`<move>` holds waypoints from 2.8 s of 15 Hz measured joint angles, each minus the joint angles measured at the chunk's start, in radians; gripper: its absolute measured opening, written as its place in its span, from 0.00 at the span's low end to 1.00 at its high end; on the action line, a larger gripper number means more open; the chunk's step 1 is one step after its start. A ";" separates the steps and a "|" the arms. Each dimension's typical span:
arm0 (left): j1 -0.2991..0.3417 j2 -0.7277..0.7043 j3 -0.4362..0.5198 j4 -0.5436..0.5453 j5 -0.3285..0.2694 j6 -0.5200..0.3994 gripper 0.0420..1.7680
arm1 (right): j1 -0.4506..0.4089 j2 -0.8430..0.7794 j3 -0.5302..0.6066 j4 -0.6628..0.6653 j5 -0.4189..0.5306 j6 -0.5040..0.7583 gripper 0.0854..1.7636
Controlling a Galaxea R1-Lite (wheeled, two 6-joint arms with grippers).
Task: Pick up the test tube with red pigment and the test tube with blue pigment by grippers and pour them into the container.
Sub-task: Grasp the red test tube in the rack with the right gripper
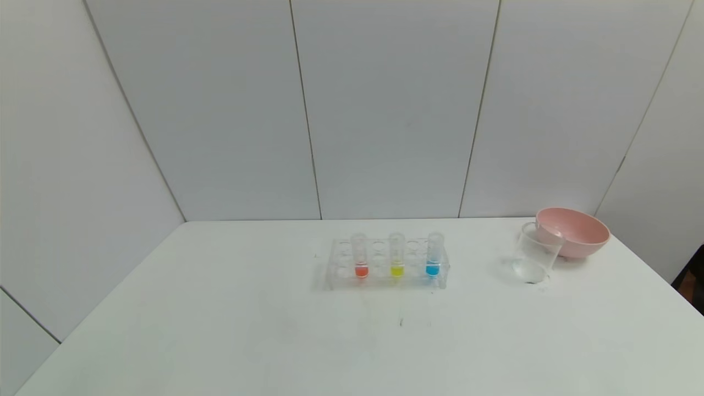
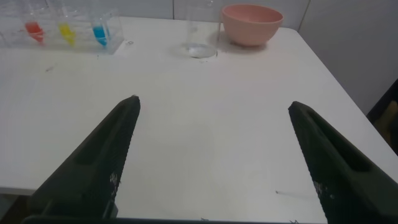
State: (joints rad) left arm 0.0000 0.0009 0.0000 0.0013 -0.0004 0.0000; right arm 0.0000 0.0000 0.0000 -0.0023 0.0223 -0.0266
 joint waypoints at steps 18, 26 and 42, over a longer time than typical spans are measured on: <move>0.000 0.000 0.000 0.000 0.000 0.000 1.00 | 0.000 0.036 -0.100 0.002 -0.003 0.013 0.97; 0.000 0.000 0.000 0.000 0.000 0.000 1.00 | 0.019 0.620 -0.217 -0.447 0.000 0.039 0.97; 0.000 0.000 0.000 0.000 0.000 0.000 1.00 | 0.558 1.805 -0.103 -1.563 -0.431 0.077 0.97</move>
State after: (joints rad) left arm 0.0000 0.0004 0.0000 0.0013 0.0000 0.0000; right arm 0.5579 1.8049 -0.1030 -1.5653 -0.4087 0.0506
